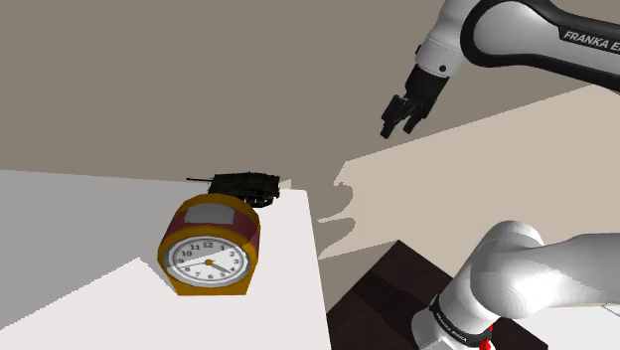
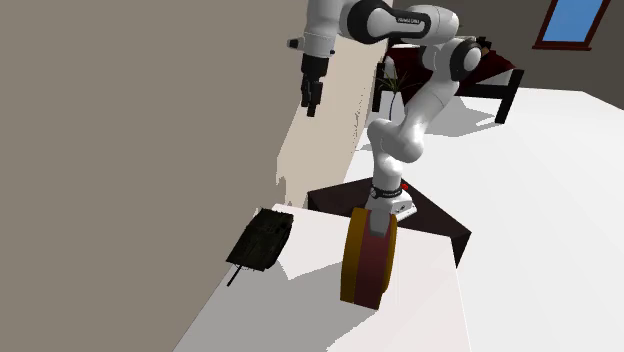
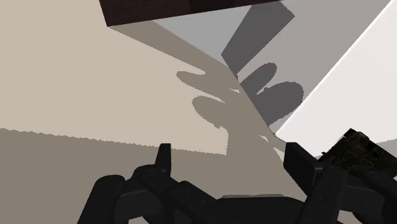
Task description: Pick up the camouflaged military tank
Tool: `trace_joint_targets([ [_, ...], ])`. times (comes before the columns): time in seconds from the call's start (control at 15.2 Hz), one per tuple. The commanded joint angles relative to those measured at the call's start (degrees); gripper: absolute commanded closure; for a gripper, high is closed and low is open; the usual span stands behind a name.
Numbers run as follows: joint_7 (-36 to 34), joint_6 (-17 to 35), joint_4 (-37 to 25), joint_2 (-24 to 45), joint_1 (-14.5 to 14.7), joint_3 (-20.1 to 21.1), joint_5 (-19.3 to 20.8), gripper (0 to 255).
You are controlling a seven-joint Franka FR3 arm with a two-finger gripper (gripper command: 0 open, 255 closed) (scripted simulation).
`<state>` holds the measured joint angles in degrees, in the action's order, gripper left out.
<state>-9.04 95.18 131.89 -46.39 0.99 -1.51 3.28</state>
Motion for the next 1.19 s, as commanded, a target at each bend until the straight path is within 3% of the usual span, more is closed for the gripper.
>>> trace_joint_targets([
  [0.0,0.0,0.0,0.0,0.0,0.0,0.0,0.0,0],
  [0.59,-8.8,4.0,-6.7,15.4,2.8,7.5,-4.7,0],
  [1.12,-16.2,5.8,-17.0,31.1,4.7,13.4,-6.4,0],
])
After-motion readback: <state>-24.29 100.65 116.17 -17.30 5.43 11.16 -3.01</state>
